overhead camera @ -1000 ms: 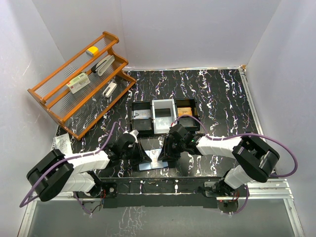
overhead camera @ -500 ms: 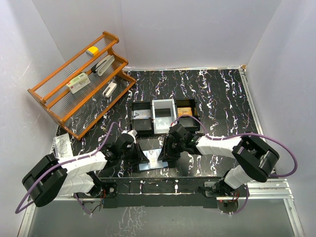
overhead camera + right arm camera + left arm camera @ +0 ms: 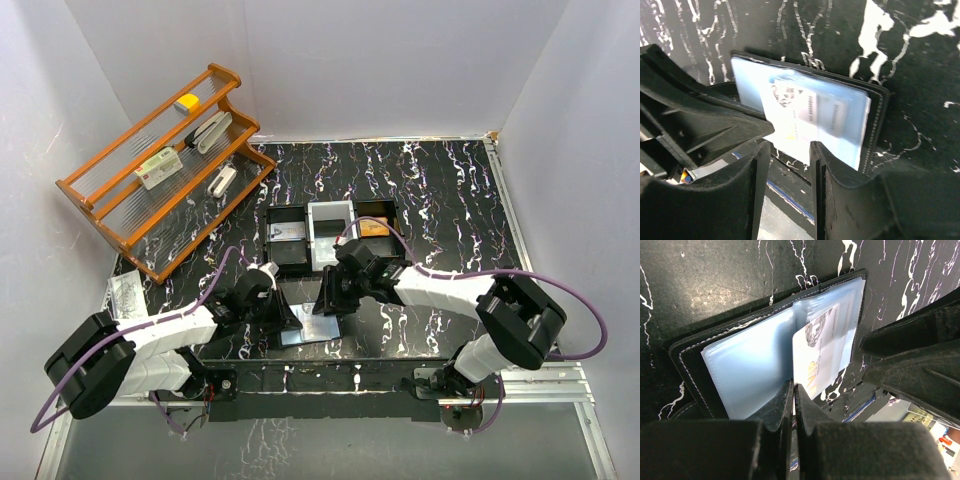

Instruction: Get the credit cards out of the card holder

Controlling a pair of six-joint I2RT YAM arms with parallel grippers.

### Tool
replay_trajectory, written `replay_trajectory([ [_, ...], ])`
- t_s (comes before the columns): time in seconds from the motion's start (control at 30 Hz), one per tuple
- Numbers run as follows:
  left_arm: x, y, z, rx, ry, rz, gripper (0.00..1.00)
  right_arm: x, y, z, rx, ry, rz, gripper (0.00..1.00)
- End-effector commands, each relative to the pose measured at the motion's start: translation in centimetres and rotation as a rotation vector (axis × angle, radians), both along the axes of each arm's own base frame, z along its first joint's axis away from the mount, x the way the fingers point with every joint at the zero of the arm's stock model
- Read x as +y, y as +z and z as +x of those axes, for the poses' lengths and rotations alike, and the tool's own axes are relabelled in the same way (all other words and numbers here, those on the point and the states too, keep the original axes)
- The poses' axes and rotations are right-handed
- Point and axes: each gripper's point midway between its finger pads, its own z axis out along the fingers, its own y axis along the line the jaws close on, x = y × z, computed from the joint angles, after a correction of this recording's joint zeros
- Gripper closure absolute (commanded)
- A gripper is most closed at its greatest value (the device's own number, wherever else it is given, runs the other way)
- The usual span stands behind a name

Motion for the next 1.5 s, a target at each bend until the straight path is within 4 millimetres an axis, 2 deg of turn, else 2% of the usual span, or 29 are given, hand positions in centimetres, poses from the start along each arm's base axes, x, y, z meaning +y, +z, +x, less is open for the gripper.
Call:
replay_trajectory([
  [0.0,-0.4,0.8,1.0,-0.029,0.010,0.001,1.00,2.6,2.9,0.6,-0.062,0.073,0.133,0.63],
  [0.1,-0.5,1.0,1.2,-0.031,0.010,0.003,1.00,2.8,1.7,0.2,-0.029,0.103,0.123,0.62],
  [0.23,-0.2,0.8,1.2,-0.030,0.014,0.027,1.00,0.5,-1.9,0.2,0.027,0.042,-0.051,0.62],
  [0.37,0.4,0.8,1.3,-0.036,0.028,0.051,1.00,-0.7,-3.4,0.1,0.037,0.010,-0.113,0.62],
  [0.43,0.6,0.6,1.1,-0.032,0.027,0.059,0.96,-1.0,-3.7,-0.1,0.048,0.000,-0.121,0.62],
  [0.57,0.1,0.5,0.8,-0.015,0.004,0.039,0.87,-1.0,-3.8,-0.1,0.052,-0.005,-0.120,0.62],
  [0.77,-1.1,0.4,0.7,0.010,-0.010,-0.016,0.85,-0.8,-3.7,0.0,0.050,-0.002,-0.118,0.63],
  [0.87,-1.2,0.4,0.7,0.015,-0.006,-0.020,0.90,-0.9,-3.8,-0.1,0.052,-0.003,-0.120,0.63],
  [1.0,-0.2,0.2,0.9,0.011,0.032,0.024,1.00,-1.1,-3.9,-0.1,0.052,-0.008,-0.127,0.63],
  [1.23,1.9,-0.2,1.0,-0.018,0.046,0.136,1.00,-1.1,-4.0,0.0,0.051,-0.006,-0.131,0.63],
  [1.47,1.2,0.0,1.2,-0.025,0.014,0.126,1.00,-0.4,-3.1,0.3,0.033,0.015,-0.103,0.64],
])
